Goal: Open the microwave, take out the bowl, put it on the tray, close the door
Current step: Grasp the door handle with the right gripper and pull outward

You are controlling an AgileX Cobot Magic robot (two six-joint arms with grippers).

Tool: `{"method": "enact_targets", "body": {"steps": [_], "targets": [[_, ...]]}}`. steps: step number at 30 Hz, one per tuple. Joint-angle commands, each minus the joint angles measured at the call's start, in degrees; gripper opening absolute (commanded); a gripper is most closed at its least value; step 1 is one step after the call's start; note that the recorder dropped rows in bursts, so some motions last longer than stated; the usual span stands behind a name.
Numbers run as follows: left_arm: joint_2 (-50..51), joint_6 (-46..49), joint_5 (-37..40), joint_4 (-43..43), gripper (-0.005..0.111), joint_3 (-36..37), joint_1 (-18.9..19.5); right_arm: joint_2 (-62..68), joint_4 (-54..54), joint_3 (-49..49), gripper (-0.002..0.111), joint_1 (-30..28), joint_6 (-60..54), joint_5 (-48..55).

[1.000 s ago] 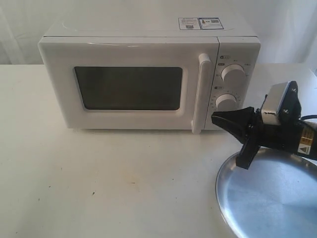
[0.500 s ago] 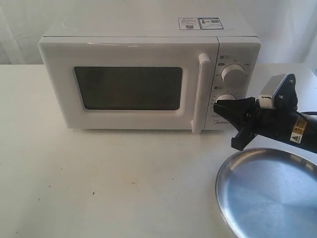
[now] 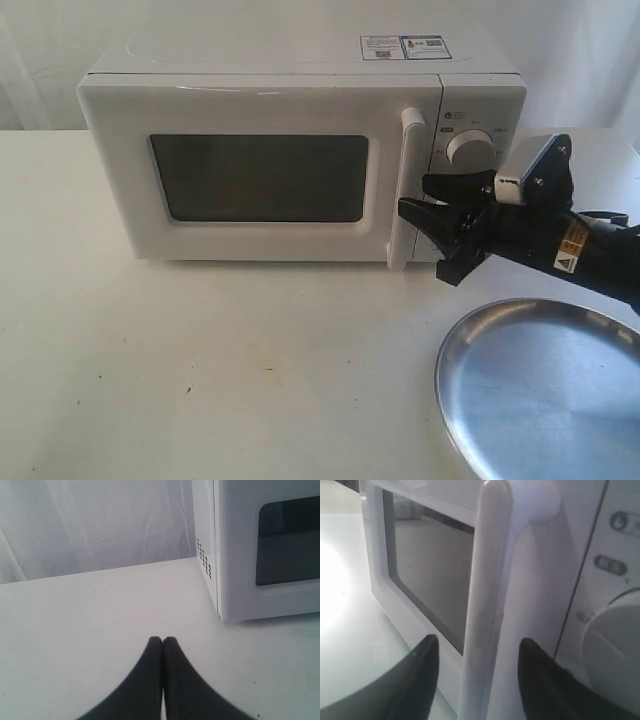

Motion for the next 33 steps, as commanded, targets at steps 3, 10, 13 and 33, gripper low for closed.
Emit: {"method": "enact_targets", "body": {"steps": [3,10,13,33], "targets": [[-0.1,0.0,0.1,-0.3,0.000,-0.2,-0.1,0.1,-1.2,-2.4,0.043,3.4,1.4,1.6],[-0.1,0.0,0.1,-0.3,0.000,-0.2,-0.1,0.1,0.1,-2.4,0.000,4.2,0.8,4.7],[-0.1,0.0,0.1,-0.3,0.000,-0.2,-0.1,0.1,-1.5,-2.4,0.000,4.2,0.8,3.6],[-0.1,0.0,0.1,-0.3,0.000,-0.2,-0.1,-6.7,-30.8,-2.1,0.000,4.8,8.5,-1.1]]}}
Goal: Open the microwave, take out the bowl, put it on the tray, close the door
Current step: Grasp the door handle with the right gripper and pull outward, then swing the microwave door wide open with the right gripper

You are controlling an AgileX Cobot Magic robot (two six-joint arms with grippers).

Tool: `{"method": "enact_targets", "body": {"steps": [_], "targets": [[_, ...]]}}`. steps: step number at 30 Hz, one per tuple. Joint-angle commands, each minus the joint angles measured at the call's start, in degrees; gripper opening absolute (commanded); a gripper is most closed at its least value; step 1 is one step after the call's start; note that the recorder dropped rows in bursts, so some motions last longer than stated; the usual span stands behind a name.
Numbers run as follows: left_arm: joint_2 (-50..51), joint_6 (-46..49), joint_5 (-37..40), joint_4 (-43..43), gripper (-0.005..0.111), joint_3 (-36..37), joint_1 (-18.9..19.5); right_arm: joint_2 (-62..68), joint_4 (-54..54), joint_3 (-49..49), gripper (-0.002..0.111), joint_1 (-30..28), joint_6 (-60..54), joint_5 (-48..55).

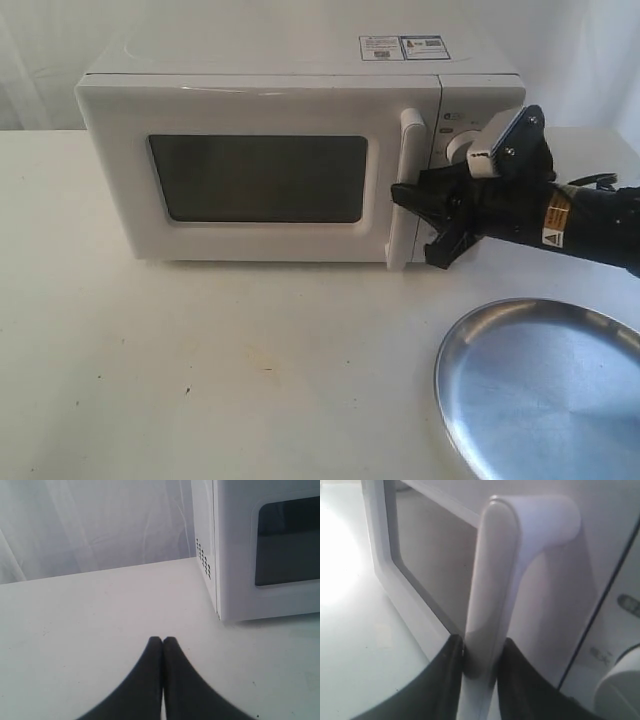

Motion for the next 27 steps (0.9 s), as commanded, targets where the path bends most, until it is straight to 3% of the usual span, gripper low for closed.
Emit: {"method": "enact_targets", "body": {"steps": [1,11,14,19,21,23,24,25,27], "targets": [[-0.1,0.0,0.1,-0.3,0.000,-0.2,-0.1,-2.4,-22.0,2.1,0.000,2.1,-0.8,-12.2],[-0.1,0.0,0.1,-0.3,0.000,-0.2,-0.1,-8.4,-23.6,2.1,0.000,2.0,4.9,-12.2],[-0.1,0.0,0.1,-0.3,0.000,-0.2,-0.1,-12.6,-26.4,2.1,0.000,2.0,11.0,-11.7],[-0.1,0.0,0.1,-0.3,0.000,-0.2,-0.1,-19.0,-32.7,2.1,0.000,2.0,26.9,-1.1],[-0.1,0.0,0.1,-0.3,0.000,-0.2,-0.1,-20.8,-34.8,2.1,0.008,2.0,31.7,-1.9],[-0.1,0.0,0.1,-0.3,0.000,-0.2,-0.1,-21.2,-34.7,2.1,0.034,2.0,33.3,-4.3],[-0.1,0.0,0.1,-0.3,0.000,-0.2,-0.1,-21.2,-34.4,2.1,0.052,2.0,35.2,-5.9],[-0.1,0.0,0.1,-0.3,0.000,-0.2,-0.1,-21.2,-34.2,2.1,0.059,2.0,36.3,-6.7],[-0.1,0.0,0.1,-0.3,0.000,-0.2,-0.1,-21.4,-34.3,2.1,0.051,2.0,39.6,-7.2]]}}
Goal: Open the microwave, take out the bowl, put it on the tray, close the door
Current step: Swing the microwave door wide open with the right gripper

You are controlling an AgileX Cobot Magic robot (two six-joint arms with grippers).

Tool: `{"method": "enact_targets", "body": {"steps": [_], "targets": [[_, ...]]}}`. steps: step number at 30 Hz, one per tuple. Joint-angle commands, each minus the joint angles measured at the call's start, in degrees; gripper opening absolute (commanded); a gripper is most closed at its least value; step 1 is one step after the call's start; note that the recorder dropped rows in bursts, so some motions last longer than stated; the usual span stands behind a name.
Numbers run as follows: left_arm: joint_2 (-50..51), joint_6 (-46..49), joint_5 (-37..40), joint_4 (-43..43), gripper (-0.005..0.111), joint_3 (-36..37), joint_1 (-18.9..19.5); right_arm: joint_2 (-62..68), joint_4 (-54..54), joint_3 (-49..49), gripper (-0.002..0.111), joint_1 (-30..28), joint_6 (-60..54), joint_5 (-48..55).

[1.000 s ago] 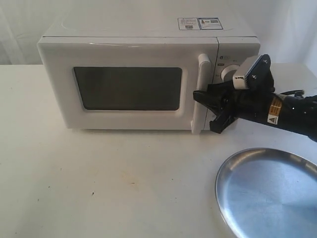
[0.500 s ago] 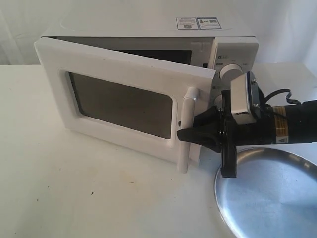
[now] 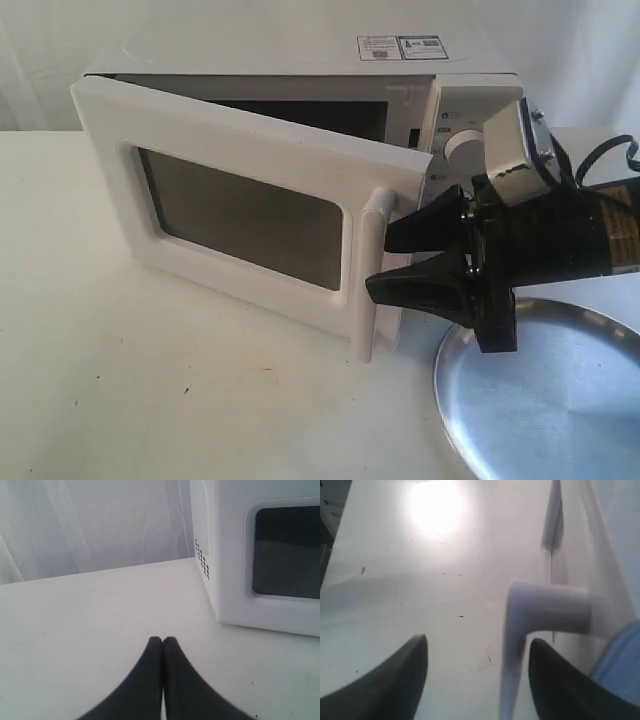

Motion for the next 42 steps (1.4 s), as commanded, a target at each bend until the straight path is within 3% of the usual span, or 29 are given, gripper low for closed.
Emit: {"method": "enact_targets", "body": {"steps": [1,2,4,10,14,22,28,31,35,39,42], "targets": [[-0.1,0.0,0.1,-0.3,0.000,-0.2,-0.1,-0.7,0.2,-0.3,0.034,-0.5,4.4,-3.9],[-0.1,0.0,0.1,-0.3,0.000,-0.2,-0.1,-0.7,0.4,-0.3,0.018,-0.5,4.1,-6.5],[-0.1,0.0,0.1,-0.3,0.000,-0.2,-0.1,-2.0,-0.1,-0.3,0.000,-0.1,7.6,-6.5],[-0.1,0.0,0.1,-0.3,0.000,-0.2,-0.1,-8.1,-0.2,2.8,0.000,-0.4,15.0,-1.0],[-0.1,0.0,0.1,-0.3,0.000,-0.2,-0.1,-10.5,-0.2,3.7,0.000,-0.4,13.6,-6.5],[-0.1,0.0,0.1,-0.3,0.000,-0.2,-0.1,-19.7,-0.2,3.7,0.000,0.1,12.3,-6.1],[-0.1,0.0,0.1,-0.3,0.000,-0.2,-0.1,-24.1,-0.2,3.7,0.000,0.1,21.5,28.0],[-0.1,0.0,0.1,-0.3,0.000,-0.2,-0.1,-21.7,0.3,3.7,0.000,0.1,22.8,38.4],[-0.1,0.0,0.1,-0.3,0.000,-0.2,-0.1,-14.2,9.8,3.7,0.000,0.3,12.9,35.7],[-0.1,0.0,0.1,-0.3,0.000,-0.2,-0.1,-5.6,23.7,3.7,0.000,0.3,-1.7,23.2],[-0.1,0.0,0.1,-0.3,0.000,-0.2,-0.1,-0.7,25.6,3.7,0.000,0.3,-6.7,13.4]]}}
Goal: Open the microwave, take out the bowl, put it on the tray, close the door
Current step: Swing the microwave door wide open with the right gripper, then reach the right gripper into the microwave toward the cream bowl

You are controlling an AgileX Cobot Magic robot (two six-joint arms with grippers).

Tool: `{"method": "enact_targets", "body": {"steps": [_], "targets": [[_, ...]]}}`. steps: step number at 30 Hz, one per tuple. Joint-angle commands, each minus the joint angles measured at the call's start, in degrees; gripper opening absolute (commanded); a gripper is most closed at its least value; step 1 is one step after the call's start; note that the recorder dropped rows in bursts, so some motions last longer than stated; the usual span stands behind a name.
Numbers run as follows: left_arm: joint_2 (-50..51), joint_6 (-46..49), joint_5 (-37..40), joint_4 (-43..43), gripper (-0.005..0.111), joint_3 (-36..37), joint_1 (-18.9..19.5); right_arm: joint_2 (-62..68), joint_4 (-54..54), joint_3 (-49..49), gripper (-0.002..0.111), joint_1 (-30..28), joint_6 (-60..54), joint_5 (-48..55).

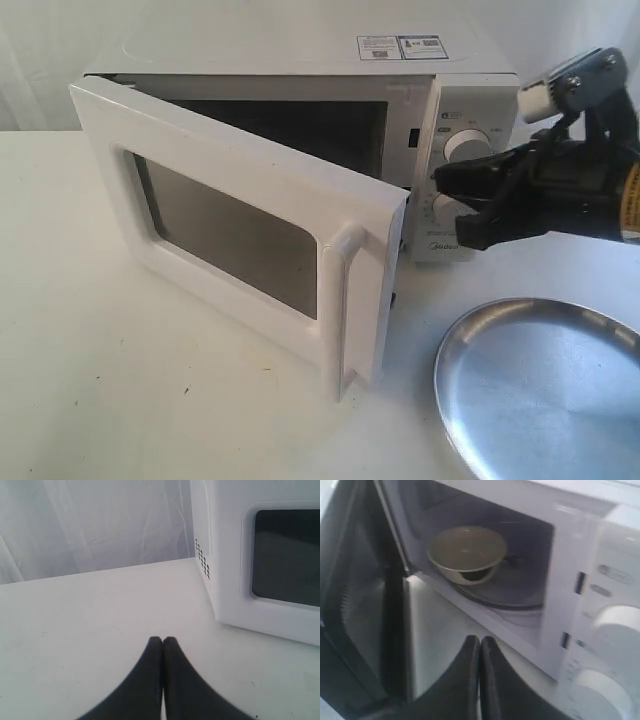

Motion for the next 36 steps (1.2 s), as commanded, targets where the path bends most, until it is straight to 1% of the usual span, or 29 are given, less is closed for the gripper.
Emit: {"method": "enact_targets", "body": {"steps": [1,5,10,14,18,19,21,23,25,27,30,32,36], "targets": [[-0.1,0.0,0.1,-0.3,0.000,-0.2,-0.1,6.1,5.2,0.2,0.000,0.1,-9.7,-13.3],[-0.1,0.0,0.1,-0.3,0.000,-0.2,-0.1,8.0,3.5,0.2,0.000,0.1,-14.2,-17.5],[-0.1,0.0,0.1,-0.3,0.000,-0.2,-0.1,8.7,-6.8,0.1,0.000,0.1,-14.2,-31.1],[-0.1,0.0,0.1,-0.3,0.000,-0.2,-0.1,8.5,-10.4,0.1,0.000,0.3,-14.1,-31.3],[-0.1,0.0,0.1,-0.3,0.000,-0.2,-0.1,8.5,-8.6,0.1,0.000,0.5,-14.1,-31.3],[-0.1,0.0,0.1,-0.3,0.000,-0.2,-0.1,8.5,-7.3,0.1,0.000,0.5,-14.1,-29.5],[-0.1,0.0,0.1,-0.3,0.000,-0.2,-0.1,9.0,-3.2,0.1,0.000,0.8,-14.1,-20.4],[-0.1,0.0,0.1,-0.3,0.000,-0.2,-0.1,10.2,1.0,0.1,0.000,1.7,-14.7,-14.9],[-0.1,0.0,0.1,-0.3,0.000,-0.2,-0.1,12.4,5.7,0.1,0.000,3.5,-18.8,-14.5],[-0.1,0.0,0.1,-0.3,0.000,-0.2,-0.1,15.4,11.6,-0.6,0.000,6.6,-25.7,-15.6],[-0.1,0.0,0.1,-0.3,0.000,-0.2,-0.1,19.8,17.3,-4.1,0.000,12.3,-30.4,-13.1],[-0.1,0.0,0.1,-0.3,0.000,-0.2,-0.1,22.5,17.5,-8.6,0.000,15.7,-30.8,-7.4],[-0.1,0.0,0.1,-0.3,0.000,-0.2,-0.1,26.1,17.9,-17.0,0.000,22.1,-30.8,7.7]]}}
